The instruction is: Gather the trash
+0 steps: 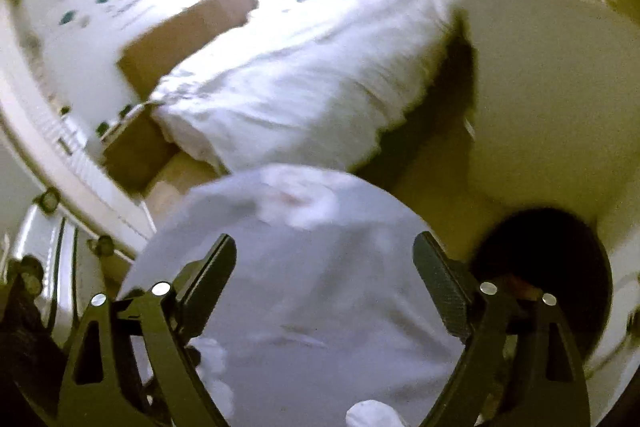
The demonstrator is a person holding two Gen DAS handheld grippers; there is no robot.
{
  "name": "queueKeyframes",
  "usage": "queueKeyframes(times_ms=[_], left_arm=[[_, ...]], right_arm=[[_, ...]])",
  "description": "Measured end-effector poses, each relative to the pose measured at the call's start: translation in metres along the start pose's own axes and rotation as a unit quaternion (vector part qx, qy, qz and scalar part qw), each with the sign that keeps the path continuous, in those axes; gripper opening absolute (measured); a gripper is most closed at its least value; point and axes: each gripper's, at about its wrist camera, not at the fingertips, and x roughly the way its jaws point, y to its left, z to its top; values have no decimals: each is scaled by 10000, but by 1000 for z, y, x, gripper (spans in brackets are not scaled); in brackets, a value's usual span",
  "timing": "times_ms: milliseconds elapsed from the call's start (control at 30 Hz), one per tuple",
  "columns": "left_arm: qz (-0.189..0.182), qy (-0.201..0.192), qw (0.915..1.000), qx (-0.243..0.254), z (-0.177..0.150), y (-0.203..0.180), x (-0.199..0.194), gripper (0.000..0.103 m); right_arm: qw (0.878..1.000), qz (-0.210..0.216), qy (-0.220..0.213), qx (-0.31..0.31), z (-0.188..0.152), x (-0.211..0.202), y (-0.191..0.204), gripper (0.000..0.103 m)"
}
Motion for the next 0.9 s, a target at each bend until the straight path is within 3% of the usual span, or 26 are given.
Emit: queueKeyframes(times_ms=[167,300,433,600,900], left_arm=[[615,-341,9963,-488,-14,51,-34,98],[951,-441,9914,-782,-23,80,-47,98],[1082,-475,9893,-854,-31,91,-47,98],[1085,-451,9899,-794,-40,91,-43,98],[1165,-430,9893,-760,-50,92,-33,98]], right_arm=[[9956,-29,-784,-517,-17,-1,72,98],[9904,-329,-1199,-607,-49,-1,92,98],[9859,-691,-1406,-592,-85,4,82,98],[9816,-1153,-1363,-680,-119,18,59,98],[9768,-1240,-1582,-733,-143,22,47,98]])
